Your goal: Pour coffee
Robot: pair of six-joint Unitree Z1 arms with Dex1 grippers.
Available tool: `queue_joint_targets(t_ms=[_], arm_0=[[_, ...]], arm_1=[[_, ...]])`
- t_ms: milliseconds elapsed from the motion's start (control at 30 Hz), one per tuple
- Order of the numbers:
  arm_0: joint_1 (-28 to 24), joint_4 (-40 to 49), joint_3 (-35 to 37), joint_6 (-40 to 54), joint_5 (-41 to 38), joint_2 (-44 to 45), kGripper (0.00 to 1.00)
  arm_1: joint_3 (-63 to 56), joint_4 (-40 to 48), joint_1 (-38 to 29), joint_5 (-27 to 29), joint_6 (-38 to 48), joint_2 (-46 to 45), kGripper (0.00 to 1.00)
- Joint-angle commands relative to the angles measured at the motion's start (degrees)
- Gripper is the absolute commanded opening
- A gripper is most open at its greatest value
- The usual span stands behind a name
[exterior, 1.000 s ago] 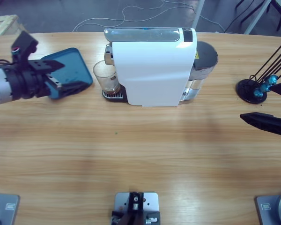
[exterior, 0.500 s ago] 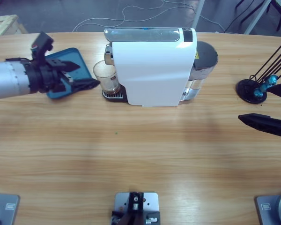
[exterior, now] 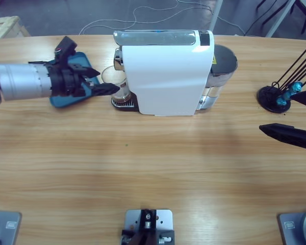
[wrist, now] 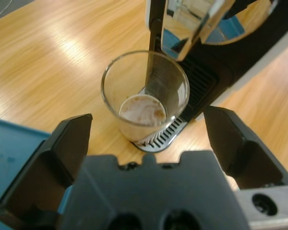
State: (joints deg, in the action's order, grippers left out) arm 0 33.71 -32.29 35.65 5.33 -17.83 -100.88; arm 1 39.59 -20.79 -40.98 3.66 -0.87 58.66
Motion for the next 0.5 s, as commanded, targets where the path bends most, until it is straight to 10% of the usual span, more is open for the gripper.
queue_joint_targets(t_ms=[33, 500], arm_0=[[-0.84, -0.67, 2.36, -0.67, -2.27, -5.34, 0.986], [-1.19, -0.67, 5.73, -1.11, -4.2, -8.84, 0.987]], arm_1=[[-2.14, 0.49, -0.24, 0.56, -0.71, 2.3, 1.0], [-2.14, 0.49, -0.24, 0.38, -0.8, 2.16, 1.0]])
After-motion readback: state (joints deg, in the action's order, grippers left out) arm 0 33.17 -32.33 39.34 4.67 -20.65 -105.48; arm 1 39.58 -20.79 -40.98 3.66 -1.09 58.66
